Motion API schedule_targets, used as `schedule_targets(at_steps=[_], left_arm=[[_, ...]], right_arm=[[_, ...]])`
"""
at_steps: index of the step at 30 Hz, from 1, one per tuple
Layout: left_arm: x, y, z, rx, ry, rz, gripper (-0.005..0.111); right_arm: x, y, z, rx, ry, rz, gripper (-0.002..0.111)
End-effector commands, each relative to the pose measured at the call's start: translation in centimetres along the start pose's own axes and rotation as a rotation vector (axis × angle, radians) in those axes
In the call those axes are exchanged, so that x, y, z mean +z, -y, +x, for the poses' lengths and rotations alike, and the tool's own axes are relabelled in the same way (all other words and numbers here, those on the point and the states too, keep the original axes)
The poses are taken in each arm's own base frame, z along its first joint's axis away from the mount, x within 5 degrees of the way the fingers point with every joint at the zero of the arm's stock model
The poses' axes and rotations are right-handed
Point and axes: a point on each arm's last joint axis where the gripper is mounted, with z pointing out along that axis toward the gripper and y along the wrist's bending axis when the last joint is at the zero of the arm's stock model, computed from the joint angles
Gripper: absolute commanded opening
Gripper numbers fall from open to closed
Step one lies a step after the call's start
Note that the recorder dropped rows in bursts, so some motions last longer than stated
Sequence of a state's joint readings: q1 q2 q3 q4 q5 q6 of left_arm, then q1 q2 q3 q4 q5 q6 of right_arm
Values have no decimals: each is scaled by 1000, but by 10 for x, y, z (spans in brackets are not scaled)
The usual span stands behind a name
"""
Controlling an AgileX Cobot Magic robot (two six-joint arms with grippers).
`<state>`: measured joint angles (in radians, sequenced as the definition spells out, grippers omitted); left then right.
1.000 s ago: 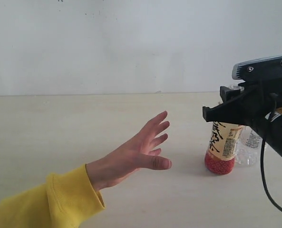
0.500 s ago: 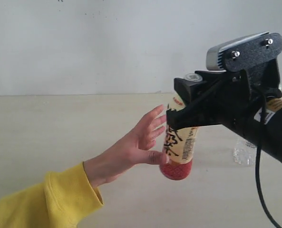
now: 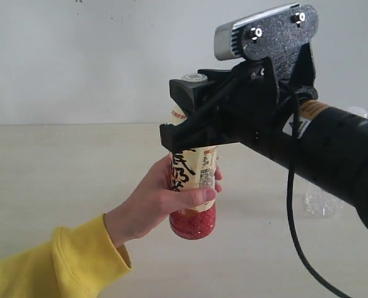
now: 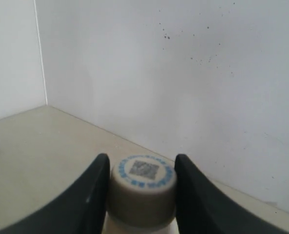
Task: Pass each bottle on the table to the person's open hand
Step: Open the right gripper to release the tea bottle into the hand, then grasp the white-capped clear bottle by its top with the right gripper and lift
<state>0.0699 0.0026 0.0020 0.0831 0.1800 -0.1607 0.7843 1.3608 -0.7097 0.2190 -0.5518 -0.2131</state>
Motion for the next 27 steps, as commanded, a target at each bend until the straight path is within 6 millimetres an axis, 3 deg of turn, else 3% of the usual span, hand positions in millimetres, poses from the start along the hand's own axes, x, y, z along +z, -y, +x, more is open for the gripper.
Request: schedule_targets(at_steps=[1, 2, 6, 10, 13, 19, 27], left_arm=[[0, 0, -1, 2, 6, -3, 4], [0, 0, -1, 2, 6, -3, 4], [0, 0, -1, 2, 6, -3, 4], [0, 0, -1, 2, 6, -3, 4], [0, 0, -1, 2, 6, -3, 4], [0, 0, -1, 2, 6, -3, 4], [0, 0, -1, 2, 6, -3, 4]], right_arm=[[-1, 5, -6, 1, 3, 63, 73], [-3, 9, -6, 8, -4, 104, 78], [-19, 28, -19, -86, -22, 293, 68], [-44, 48, -37, -154, -27, 488, 73], [-60, 64, -38, -159, -44, 554, 73], [-90, 96, -9, -102, -104, 689, 73], [-106, 113, 17, -26, -106, 731, 73]])
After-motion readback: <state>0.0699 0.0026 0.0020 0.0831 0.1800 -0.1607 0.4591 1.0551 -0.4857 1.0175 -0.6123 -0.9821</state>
